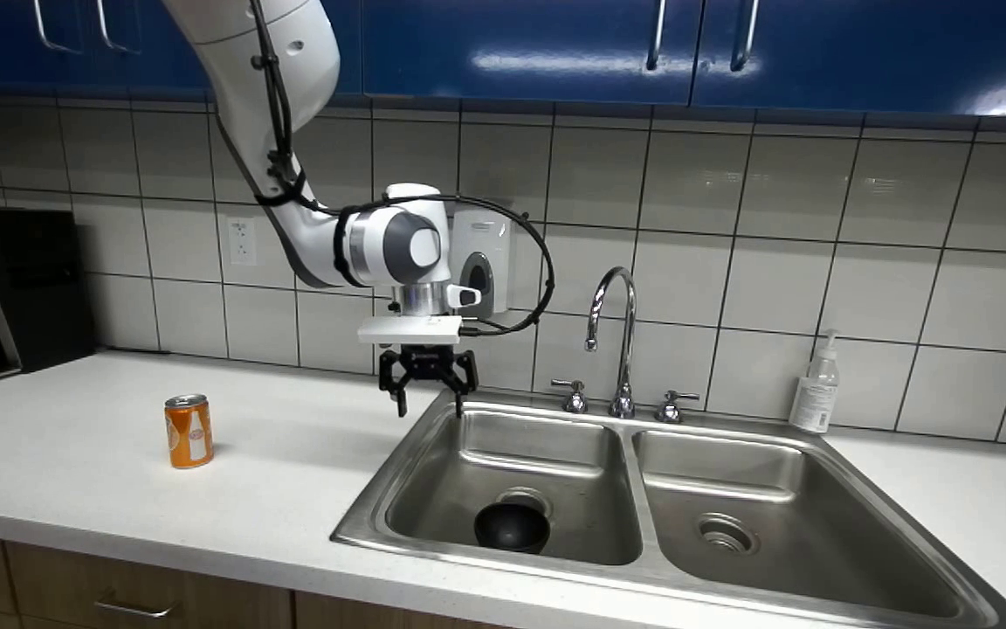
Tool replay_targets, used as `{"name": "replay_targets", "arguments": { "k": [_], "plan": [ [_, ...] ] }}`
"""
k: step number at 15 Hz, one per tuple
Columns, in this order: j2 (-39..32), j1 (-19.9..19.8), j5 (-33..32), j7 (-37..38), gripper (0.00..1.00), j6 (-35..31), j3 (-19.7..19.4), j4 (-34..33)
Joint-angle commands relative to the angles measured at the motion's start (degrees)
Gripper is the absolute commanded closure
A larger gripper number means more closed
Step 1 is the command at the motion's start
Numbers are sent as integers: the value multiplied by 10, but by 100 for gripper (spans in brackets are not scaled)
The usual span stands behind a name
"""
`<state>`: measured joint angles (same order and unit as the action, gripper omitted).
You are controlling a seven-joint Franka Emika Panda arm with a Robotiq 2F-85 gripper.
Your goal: Put the black bowl in the sink
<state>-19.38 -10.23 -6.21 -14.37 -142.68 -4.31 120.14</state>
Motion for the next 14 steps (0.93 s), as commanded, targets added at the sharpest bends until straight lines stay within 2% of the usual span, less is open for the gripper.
{"name": "replay_targets", "arguments": {
  "k": [1, 6, 14],
  "plan": [
    [82, 17, -5, -11, 0, -15, 6, 82],
    [160, 43, -4, -18, 0, -27, 13, 151],
    [251, 71, 2, -37, 0, -30, 15, 224]
  ]
}}
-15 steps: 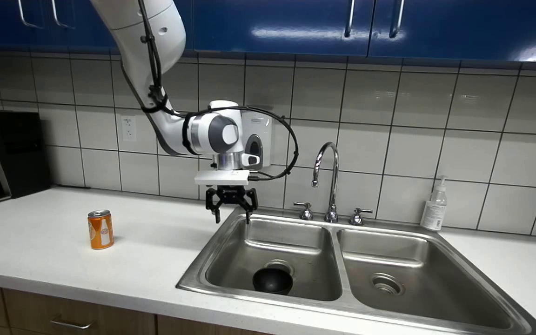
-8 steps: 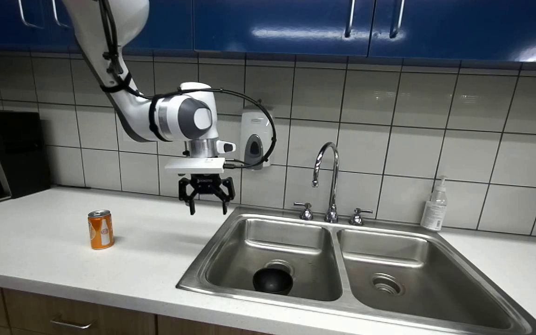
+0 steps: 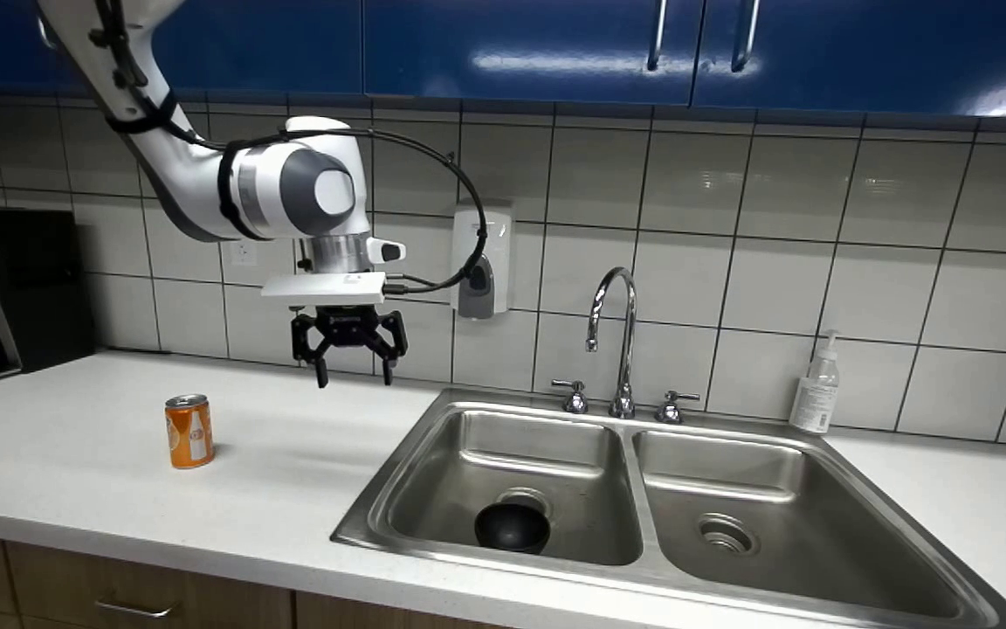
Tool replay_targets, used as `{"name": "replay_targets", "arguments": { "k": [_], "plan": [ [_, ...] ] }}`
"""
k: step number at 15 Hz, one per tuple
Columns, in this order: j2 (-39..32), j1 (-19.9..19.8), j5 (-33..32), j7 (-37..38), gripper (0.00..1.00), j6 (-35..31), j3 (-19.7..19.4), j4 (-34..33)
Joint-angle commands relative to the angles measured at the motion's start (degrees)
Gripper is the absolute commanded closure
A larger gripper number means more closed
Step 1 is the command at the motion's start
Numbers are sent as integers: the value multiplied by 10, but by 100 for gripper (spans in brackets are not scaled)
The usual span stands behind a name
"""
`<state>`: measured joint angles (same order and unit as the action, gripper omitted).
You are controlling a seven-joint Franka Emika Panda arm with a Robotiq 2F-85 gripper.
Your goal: Put the black bowl in the sink
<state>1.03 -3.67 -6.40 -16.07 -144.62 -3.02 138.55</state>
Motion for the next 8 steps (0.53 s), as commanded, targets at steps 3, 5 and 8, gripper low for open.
{"name": "replay_targets", "arguments": {
  "k": [3, 5, 8],
  "plan": [
    [70, 13, 3, -23, 0, -12, 1, 58],
    [72, 17, -3, -13, 0, -6, 2, 62],
    [55, 18, 0, -7, 0, -1, -1, 48]
  ]
}}
